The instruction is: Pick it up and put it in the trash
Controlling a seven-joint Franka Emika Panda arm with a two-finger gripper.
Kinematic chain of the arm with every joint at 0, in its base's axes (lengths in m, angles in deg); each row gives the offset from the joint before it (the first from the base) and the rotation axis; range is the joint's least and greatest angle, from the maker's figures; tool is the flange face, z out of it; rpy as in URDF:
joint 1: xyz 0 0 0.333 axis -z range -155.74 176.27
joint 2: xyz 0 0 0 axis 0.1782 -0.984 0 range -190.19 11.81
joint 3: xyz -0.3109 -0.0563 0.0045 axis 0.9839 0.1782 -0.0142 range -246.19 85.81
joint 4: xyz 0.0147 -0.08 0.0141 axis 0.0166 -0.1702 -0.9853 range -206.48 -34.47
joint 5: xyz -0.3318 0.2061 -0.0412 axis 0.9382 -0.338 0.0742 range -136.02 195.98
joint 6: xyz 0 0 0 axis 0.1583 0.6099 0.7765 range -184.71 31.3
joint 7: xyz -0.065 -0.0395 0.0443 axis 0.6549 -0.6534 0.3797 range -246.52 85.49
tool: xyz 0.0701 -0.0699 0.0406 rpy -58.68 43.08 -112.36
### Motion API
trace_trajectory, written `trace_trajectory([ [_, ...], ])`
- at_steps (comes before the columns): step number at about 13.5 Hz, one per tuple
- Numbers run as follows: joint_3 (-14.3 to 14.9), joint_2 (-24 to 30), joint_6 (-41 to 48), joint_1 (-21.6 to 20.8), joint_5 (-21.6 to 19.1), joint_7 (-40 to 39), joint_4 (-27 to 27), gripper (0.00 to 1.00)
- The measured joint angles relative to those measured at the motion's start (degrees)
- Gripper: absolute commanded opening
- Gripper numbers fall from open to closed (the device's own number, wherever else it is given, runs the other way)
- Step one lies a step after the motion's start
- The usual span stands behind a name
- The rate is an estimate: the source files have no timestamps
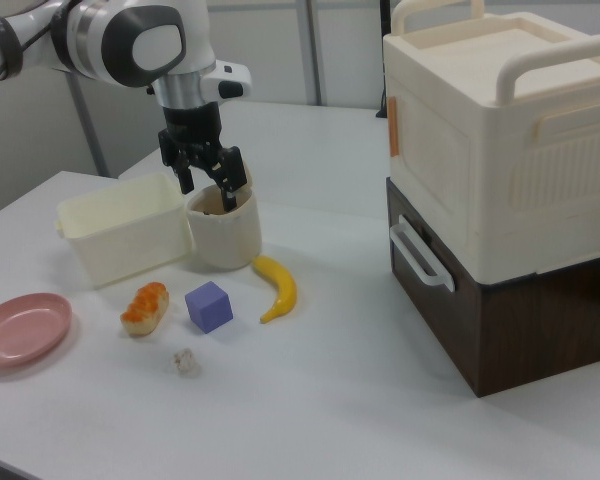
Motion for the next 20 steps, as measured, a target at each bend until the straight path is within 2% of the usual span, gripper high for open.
trace_trajectory([
  [11, -0.8, -0.8, -0.7, -0.2, 0.0, 0.0, -0.1, 1.00],
  [16, -0.9, -2.2, -3.7, -1.3, 0.0, 0.0, -0.4, 1.00],
  [20, -2.6, -2.8, -3.7, -1.9, 0.7, -2.3, -4.8, 1.00],
])
